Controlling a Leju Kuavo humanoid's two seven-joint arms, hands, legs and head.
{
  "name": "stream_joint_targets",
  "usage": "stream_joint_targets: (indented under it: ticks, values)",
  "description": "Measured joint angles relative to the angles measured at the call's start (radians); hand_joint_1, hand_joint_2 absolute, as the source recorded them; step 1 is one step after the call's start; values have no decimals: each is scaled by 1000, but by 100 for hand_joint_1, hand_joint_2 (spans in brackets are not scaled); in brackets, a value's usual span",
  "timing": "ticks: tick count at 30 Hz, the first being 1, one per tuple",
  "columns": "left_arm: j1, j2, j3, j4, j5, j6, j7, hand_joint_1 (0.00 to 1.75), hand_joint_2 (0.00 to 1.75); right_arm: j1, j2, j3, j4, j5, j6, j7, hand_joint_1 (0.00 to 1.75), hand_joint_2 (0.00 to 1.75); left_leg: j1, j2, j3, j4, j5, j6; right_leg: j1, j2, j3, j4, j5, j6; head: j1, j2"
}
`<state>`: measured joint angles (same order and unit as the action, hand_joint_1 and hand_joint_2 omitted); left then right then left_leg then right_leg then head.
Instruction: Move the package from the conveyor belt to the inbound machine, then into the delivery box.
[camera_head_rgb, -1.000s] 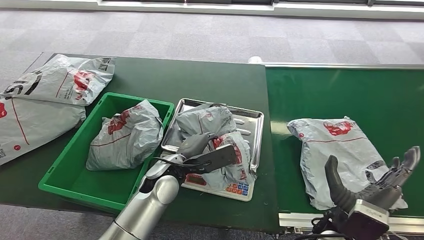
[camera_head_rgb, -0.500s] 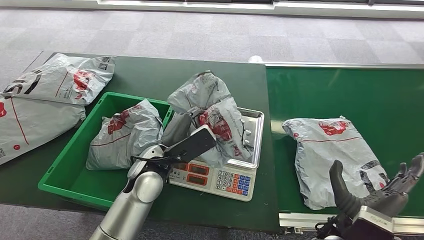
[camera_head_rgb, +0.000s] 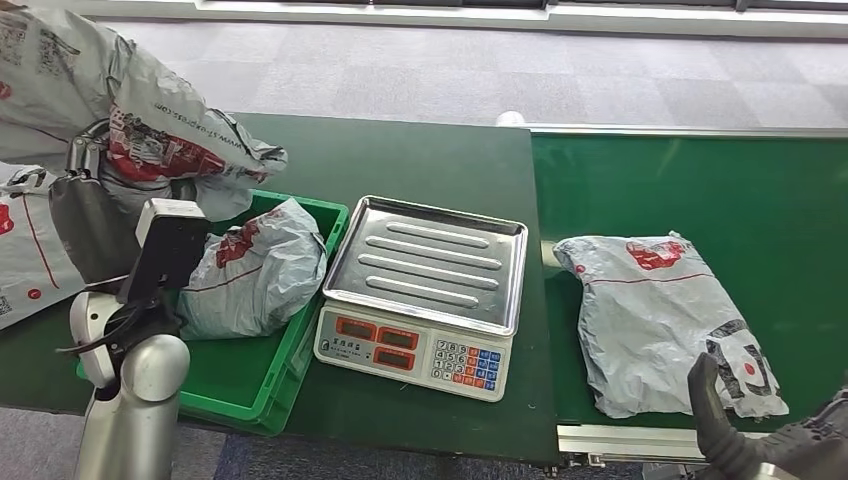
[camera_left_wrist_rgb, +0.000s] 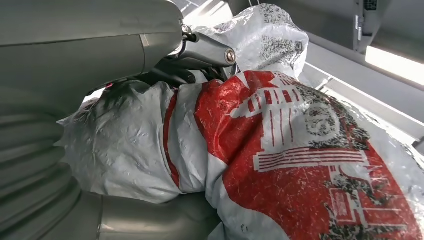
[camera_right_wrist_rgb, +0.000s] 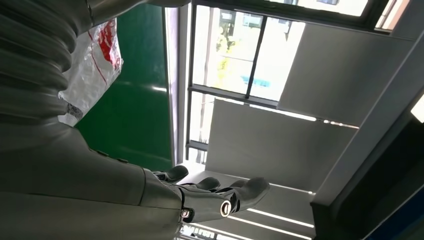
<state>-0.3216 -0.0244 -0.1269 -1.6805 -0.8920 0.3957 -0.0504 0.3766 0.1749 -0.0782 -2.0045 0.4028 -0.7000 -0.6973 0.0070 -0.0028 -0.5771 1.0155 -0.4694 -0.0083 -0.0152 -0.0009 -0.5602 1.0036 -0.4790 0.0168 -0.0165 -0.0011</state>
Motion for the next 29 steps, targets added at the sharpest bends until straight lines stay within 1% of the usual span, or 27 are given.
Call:
stream_joint_targets:
  ticks: [2, 4, 5, 6, 8, 9, 10, 11, 15, 17, 20, 29]
  values:
    - [5, 8, 16, 0, -9, -6, 14, 175, 175, 2, 1, 0, -2, 2, 0, 2, 0, 175, 0, 0, 0, 0, 0, 0, 0, 0, 0, 0, 1, 0, 0, 0]
    - [7, 15, 34, 5, -29, -41, 75, 173, 175, 2, 2, 0, -2, 7, 0, 12, 0, 175, 0, 0, 0, 0, 0, 0, 0, 0, 0, 0, 1, 0, 0, 0]
    - [8, 20, 47, 13, -38, -70, 111, 154, 175, 2, 2, 0, -2, 10, 0, 20, 0, 175, 0, 0, 0, 0, 0, 0, 0, 0, 0, 0, 1, 0, 0, 0]
    - [8, 24, 61, 27, -43, -101, 138, 119, 175, 1, 1, 0, -2, 13, 0, 28, 0, 175, 0, 0, 0, 0, 0, 0, 0, 0, 0, 0, 1, 0, 0, 0]
    - [10, 30, 93, 73, -33, -161, 148, 36, 175, -4, -1, 0, -2, 16, 0, 41, 0, 175, 0, 0, 0, 0, 0, 0, 0, 0, 0, 0, 1, 0, 0, 0]
    - [12, 32, 108, 97, -20, -189, 139, 11, 175, -7, -2, 0, -2, 15, 0, 45, 0, 175, 0, 0, 0, 0, 1, -1, 0, 1, -1, 0, 1, 0, 0, 0]
    - [14, 33, 121, 121, 0, -220, 126, 3, 175, -9, -4, 0, -2, 14, 0, 46, 0, 175, 0, 0, 0, 0, 1, -1, 0, 1, -1, 0, 1, 0, 0, 0]
    - [18, 32, 129, 139, 25, -259, 113, 0, 175, -11, -6, 0, -2, 11, 0, 46, 0, 175, 0, 0, 0, 0, 1, -1, 0, 1, -1, 0, 1, 0, 0, 0]
    - [41, 25, 139, 184, 159, -459, 73, 0, 175, -15, -14, 0, 0, 2, 0, 42, 0, 175, 0, 0, -1, 0, 1, -1, 0, 1, -1, 0, 1, 0, 0, 0]
    - [49, 22, 138, 195, 197, -513, 64, 0, 175, -17, -15, 0, 2, 0, 0, 40, 0, 175, 0, 0, -1, 0, 1, -1, 0, 1, -2, 0, 1, 0, 0, 0]
    - [53, 20, 136, 204, 214, -535, 60, 0, 175, -22, -15, 0, 5, 4, 1, 43, 0, 175, 0, 0, -1, 0, 1, -1, 0, 1, -2, 0, 1, 0, 0, 0]
    - [56, 20, 134, 212, 219, -539, 66, 0, 175, -29, -15, 0, 6, 16, 1, 52, 0, 175, 0, 0, -1, 0, 1, -1, 0, 1, -2, 0, 1, 0, 0, 0]
